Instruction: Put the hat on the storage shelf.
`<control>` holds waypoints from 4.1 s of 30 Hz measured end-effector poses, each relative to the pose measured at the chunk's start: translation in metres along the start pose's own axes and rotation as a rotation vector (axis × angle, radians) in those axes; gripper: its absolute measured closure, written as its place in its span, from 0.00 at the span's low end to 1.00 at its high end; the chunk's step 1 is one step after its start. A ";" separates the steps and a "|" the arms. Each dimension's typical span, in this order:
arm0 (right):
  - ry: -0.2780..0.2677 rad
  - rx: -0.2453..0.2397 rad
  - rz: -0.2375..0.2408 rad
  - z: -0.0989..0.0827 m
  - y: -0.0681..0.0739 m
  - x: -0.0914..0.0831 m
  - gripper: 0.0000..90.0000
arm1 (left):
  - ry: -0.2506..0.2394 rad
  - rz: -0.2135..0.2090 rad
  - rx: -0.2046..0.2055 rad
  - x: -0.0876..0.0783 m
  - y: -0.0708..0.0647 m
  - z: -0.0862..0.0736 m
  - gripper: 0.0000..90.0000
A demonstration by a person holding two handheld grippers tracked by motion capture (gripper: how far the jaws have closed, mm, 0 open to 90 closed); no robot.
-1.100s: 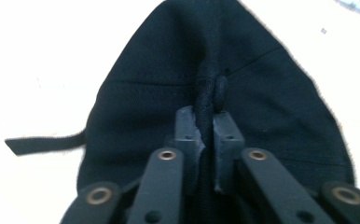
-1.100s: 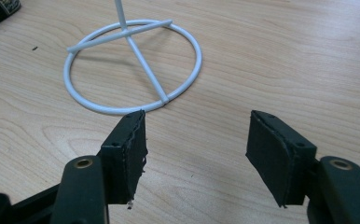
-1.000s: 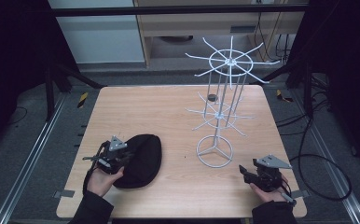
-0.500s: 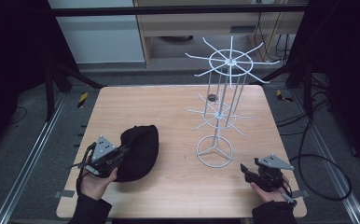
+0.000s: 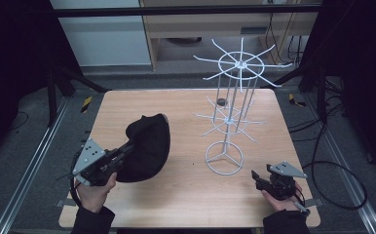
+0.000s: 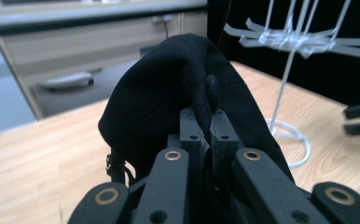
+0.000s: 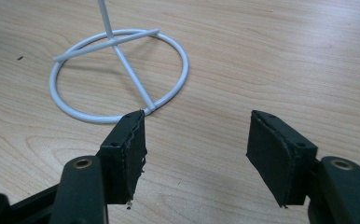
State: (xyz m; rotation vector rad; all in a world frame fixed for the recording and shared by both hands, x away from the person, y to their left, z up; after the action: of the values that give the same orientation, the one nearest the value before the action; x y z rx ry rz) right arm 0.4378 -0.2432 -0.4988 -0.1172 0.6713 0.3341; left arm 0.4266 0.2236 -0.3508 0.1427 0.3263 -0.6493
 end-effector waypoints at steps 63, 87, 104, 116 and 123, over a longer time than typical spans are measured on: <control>0.000 -0.011 -0.004 0.000 0.001 0.003 0.41 | -0.480 -0.286 0.058 -0.023 -0.060 0.148 0.95; 0.008 -0.017 -0.002 0.000 0.001 0.004 0.41 | -0.329 -0.345 -0.020 0.026 -0.062 0.127 0.93; 0.013 -0.021 -0.007 -0.001 0.000 0.005 0.40 | -0.169 -0.272 -0.003 0.055 -0.064 0.107 0.90; 0.018 -0.017 -0.003 -0.001 0.001 0.006 0.39 | -0.118 -0.250 0.018 0.067 -0.066 0.097 0.88; 0.015 -0.018 -0.005 -0.001 0.000 0.006 0.39 | -0.122 -0.226 0.043 0.057 -0.067 0.092 0.64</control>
State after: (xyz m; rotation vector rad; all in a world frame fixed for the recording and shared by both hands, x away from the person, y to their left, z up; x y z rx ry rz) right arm 0.4410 -0.2419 -0.5034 -0.1383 0.6831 0.3351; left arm 0.4517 0.1173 -0.2858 0.1078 0.2125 -0.8856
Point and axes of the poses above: each handheld gripper's, and its own axes: x roughly forward along the jaws, z roughly out of its top, y roughly to its left, the point moved 3 cm from there along x, roughly forward along the jaws, and after that the axes turned 6 degrees about y, right-handed, at the moved point
